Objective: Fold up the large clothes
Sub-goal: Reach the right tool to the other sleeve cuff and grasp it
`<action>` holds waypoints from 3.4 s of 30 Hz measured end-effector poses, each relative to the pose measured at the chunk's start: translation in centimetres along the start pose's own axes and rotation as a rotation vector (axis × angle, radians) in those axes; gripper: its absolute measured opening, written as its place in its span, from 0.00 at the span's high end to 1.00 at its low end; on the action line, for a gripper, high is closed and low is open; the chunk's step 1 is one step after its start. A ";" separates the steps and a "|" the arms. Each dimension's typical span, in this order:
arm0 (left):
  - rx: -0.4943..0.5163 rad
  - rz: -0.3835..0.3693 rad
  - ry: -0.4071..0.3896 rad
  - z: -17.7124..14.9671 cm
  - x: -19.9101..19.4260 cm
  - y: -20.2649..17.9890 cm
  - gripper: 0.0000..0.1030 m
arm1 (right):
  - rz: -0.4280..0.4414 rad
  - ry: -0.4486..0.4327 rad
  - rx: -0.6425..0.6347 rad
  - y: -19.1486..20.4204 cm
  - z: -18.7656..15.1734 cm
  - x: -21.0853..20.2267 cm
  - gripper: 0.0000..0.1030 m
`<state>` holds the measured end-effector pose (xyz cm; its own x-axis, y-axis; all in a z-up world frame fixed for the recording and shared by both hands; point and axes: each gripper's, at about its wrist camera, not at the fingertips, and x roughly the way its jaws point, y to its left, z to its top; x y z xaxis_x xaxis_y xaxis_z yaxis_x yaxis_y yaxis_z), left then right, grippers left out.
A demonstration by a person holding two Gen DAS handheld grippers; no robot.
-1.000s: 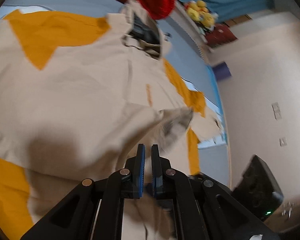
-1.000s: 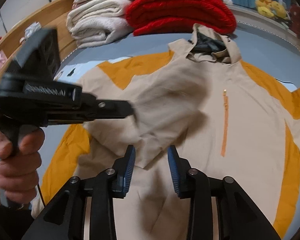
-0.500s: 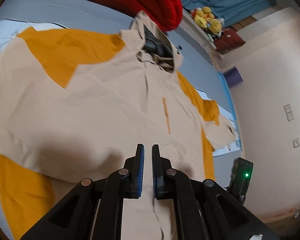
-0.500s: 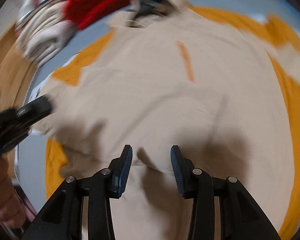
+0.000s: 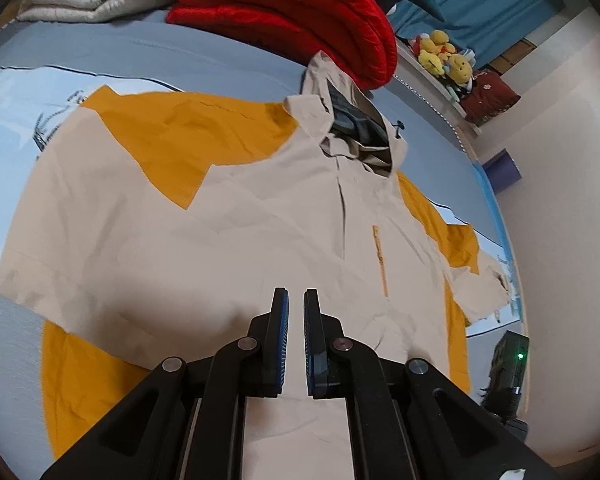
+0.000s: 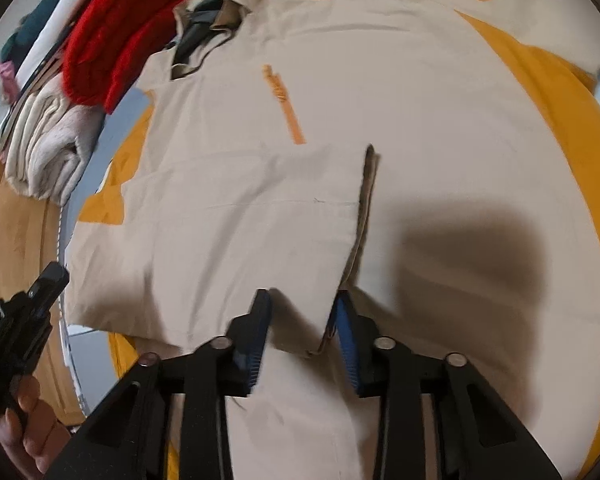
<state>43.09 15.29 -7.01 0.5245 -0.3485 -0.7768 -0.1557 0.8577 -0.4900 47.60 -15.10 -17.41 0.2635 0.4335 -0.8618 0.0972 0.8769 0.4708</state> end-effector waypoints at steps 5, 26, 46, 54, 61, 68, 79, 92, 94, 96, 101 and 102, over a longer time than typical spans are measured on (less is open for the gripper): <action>-0.008 0.099 -0.089 0.9 -1.7 1.0 0.96 | 0.012 -0.042 -0.011 -0.4 0.8 -1.3 0.94; -0.164 0.246 0.012 0.8 1.4 7.5 0.90 | -0.156 -0.445 -0.029 -7.1 10.4 -11.8 0.96; -0.216 0.369 0.165 -0.8 4.9 9.7 0.88 | -0.206 -0.126 0.068 -12.6 10.4 -3.1 0.74; -0.101 0.372 0.087 -0.3 2.8 6.2 0.87 | -0.241 -0.261 0.109 -12.7 10.9 -6.6 0.74; -0.001 0.357 0.019 -1.1 0.6 2.8 0.87 | -0.249 -0.367 0.111 -12.0 11.4 -10.8 0.74; 0.071 0.304 -0.005 -3.4 -0.4 -1.3 0.87 | -0.231 -0.401 0.092 -11.9 10.2 -13.3 0.74; 0.153 0.256 -0.014 -4.8 0.1 -4.9 0.87 | -0.286 -0.529 0.086 -19.0 10.1 -19.8 0.80; 0.172 0.225 -0.004 -3.1 2.8 -5.9 0.87 | -0.338 -0.613 0.315 -36.8 17.0 -27.0 0.80; 0.172 0.237 -0.006 -3.0 3.1 -5.6 0.87 | -0.312 -0.579 0.333 -40.0 18.8 -25.6 0.80; 0.166 0.244 -0.003 -2.9 3.5 -5.3 0.87 | -0.298 -0.562 0.362 -42.5 19.9 -24.5 0.79; 0.142 0.245 0.020 -3.1 4.6 -4.5 0.87 | -0.273 -0.546 0.441 -46.7 21.6 -21.6 0.79; 0.145 0.249 0.023 -3.2 4.7 -4.5 0.87 | -0.254 -0.535 0.462 -47.4 21.9 -21.1 0.79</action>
<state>43.61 8.64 -9.72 0.4655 -0.1275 -0.8758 -0.1549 0.9625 -0.2225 58.48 -70.37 -17.41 0.5983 -0.0344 -0.8005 0.5791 0.7090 0.4023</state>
